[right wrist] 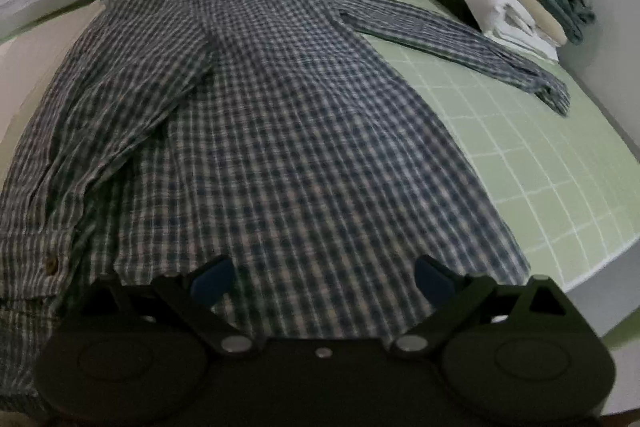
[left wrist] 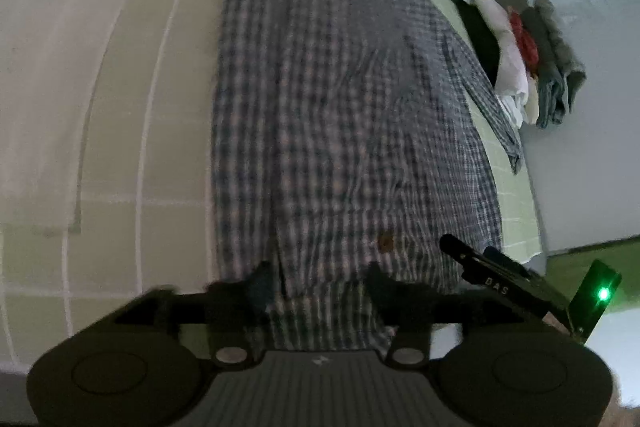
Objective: Fold clothes
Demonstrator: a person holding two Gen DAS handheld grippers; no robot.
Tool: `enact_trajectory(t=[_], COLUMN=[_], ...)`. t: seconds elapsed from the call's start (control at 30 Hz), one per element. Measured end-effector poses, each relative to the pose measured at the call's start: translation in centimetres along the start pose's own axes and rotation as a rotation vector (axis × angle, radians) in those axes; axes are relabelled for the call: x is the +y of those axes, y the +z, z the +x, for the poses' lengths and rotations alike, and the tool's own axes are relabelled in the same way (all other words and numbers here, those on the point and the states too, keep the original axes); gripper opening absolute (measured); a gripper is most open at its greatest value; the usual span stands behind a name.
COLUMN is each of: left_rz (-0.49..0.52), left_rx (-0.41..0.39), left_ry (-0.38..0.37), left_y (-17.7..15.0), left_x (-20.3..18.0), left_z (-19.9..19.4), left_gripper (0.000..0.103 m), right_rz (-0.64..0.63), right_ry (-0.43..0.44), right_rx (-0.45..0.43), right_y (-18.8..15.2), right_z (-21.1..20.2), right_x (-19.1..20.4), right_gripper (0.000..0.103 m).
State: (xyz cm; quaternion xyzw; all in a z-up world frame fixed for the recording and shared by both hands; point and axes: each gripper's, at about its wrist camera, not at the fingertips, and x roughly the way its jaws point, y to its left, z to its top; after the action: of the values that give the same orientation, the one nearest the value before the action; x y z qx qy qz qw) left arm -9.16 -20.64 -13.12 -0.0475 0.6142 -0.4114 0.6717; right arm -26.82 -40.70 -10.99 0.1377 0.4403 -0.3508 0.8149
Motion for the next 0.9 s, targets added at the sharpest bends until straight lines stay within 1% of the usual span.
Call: enact_trajectory(t=[0.03,0.07,0.13,0.23,0.37,0.47,0.53,0.6,0.73,0.8,0.9], left_rz=[0.030,0.062,0.118,0.152,0.122,0.104,0.093,0.081,0.004,0.006,0.005], left_rx=[-0.022,-0.045,-0.091,-0.157,-0.229,-0.281,-0.316,-0.351,-0.352,-0.353,-0.331], left_ry=[0.020,0.037,0.073,0.138,0.188,0.249,0.289,0.330,0.363,0.403,0.459], left_y=[0.2,0.4,0.8,1.7,2.6,3.7,4.5,5.2,7.3,8.3,9.9], left_x=[-0.6,-1.2,-2.2,-3.4,-4.2,-5.0,-5.5,-6.1,-5.6,-5.7,-5.9], left_z=[-0.4,-0.9,-1.6,-1.8,-1.9,-1.7,-1.5,-1.3,-0.1,0.6,2.1], left_gripper=[0.077,0.080,0.081,0.086,0.093,0.093,0.094,0.098,0.099,0.099,0.099], right_rz=[-0.009,-0.017,-0.024,-0.020,-0.019,0.046,0.090,0.120,0.201,0.239,0.301], right_ry=[0.003,0.007,0.022,0.053,0.078,0.074,0.089,0.091,0.089,0.076,0.047], right_rx=[0.001,0.001,-0.002,-0.013,-0.023,-0.044,-0.079,-0.095,-0.102,-0.110,-0.119], right_y=[0.2,0.5,1.1,2.2,4.0,6.0,7.4,8.4,10.1,11.1,12.7], right_z=[0.1,0.1,0.3,1.0,2.7,3.6,4.0,5.0,6.8,7.8,9.6], right_x=[0.1,0.1,0.0,-0.8,-2.4,-4.3,-5.6,-6.7,-9.0,-10.2,-12.6], right_gripper=[0.098,0.098,0.098,0.098,0.098,0.098,0.100,0.100,0.100,0.100,0.101])
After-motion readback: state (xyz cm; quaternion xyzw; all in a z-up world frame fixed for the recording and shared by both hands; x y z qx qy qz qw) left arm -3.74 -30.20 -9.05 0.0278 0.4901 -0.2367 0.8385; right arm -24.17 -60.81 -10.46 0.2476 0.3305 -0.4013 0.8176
